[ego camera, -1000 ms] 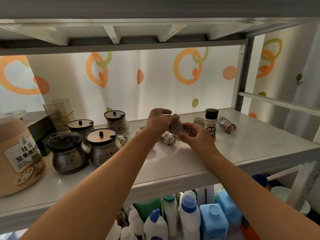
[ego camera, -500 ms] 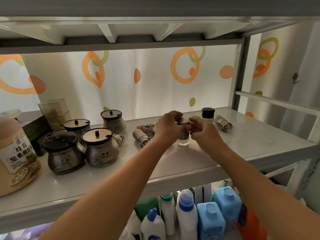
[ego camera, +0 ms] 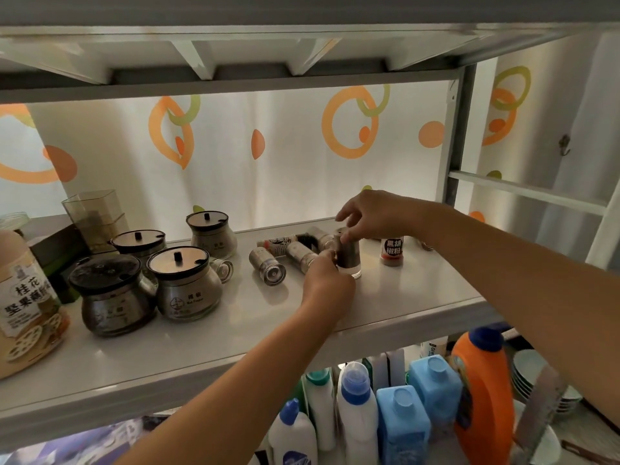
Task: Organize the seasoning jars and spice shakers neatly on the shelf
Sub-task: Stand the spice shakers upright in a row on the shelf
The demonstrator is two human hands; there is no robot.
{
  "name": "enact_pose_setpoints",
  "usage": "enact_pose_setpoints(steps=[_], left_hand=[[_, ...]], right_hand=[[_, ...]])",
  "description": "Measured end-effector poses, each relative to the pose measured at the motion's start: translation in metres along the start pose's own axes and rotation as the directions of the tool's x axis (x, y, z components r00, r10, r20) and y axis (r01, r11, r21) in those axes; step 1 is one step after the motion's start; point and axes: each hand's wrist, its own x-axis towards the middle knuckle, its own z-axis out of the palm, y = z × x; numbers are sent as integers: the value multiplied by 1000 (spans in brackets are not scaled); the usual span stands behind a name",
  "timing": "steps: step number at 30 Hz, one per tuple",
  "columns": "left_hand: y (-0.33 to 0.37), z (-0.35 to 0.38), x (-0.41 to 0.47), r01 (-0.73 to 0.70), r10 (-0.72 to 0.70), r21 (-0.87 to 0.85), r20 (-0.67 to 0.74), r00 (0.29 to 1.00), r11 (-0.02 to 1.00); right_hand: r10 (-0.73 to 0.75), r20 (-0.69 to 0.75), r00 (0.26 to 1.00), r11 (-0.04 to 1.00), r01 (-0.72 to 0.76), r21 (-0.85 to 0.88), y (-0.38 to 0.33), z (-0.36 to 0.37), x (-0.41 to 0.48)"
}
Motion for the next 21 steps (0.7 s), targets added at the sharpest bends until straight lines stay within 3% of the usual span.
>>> enact_pose_setpoints(steps=[3,13,21], left_hand=[[1,3,-5,19,-19,-18,31,999,1000],[5,4,-5,-15,13,20,94,995,1000],[6,4,-2,-41,42,-12,151,988,999]], right_hand=[[-20,70,997,1000,18,20,-3,-3,4],[24,45,999,989,-17,-144,3,-6,14],[53,45,998,987,-46,-151,6,-8,15]])
